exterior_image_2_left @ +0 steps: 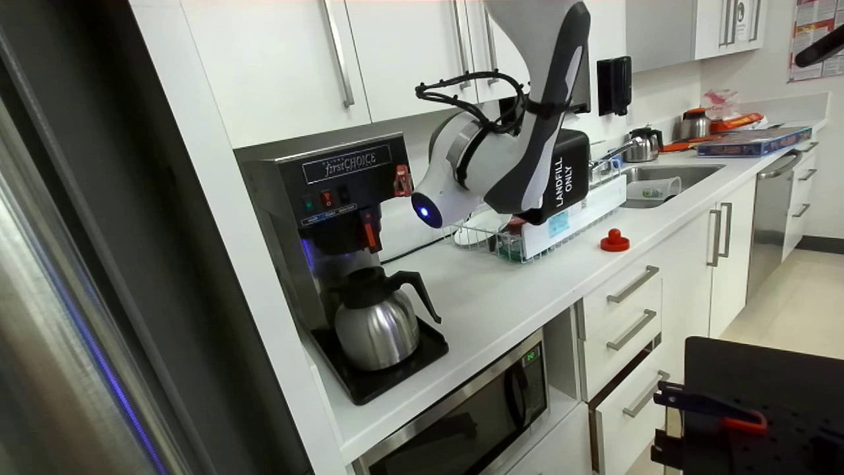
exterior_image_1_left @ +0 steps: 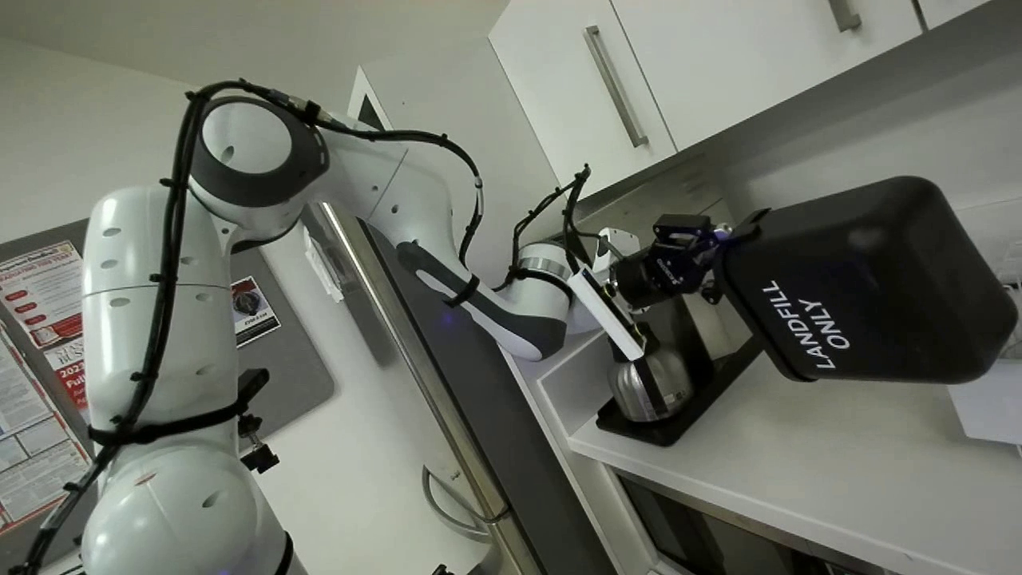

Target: Pour the contents from black bin onto the countertop

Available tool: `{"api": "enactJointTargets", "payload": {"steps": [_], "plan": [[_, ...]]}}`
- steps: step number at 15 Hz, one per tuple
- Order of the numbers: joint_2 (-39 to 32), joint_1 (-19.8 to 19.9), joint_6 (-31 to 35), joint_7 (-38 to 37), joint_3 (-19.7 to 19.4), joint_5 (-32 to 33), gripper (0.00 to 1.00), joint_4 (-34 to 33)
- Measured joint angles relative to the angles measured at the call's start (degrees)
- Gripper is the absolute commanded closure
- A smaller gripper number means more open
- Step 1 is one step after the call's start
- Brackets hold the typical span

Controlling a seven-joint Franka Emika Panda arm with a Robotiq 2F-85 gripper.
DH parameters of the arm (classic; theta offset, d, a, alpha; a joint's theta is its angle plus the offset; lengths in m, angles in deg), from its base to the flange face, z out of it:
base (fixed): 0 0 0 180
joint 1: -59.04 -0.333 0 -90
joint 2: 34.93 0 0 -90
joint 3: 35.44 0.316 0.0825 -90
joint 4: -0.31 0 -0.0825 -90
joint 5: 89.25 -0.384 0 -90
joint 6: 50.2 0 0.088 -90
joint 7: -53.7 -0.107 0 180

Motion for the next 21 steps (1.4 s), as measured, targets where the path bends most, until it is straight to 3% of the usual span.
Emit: {"api": "enactJointTargets", "payload": {"steps": [13, 21], "plan": [[-10.44, -0.41, -14.79, -1.19, 1.44, 11.29, 0.98, -3.63], [-13.7, -0.38, -19.13, -1.19, 1.44, 16.09, 0.98, -4.51]]}}
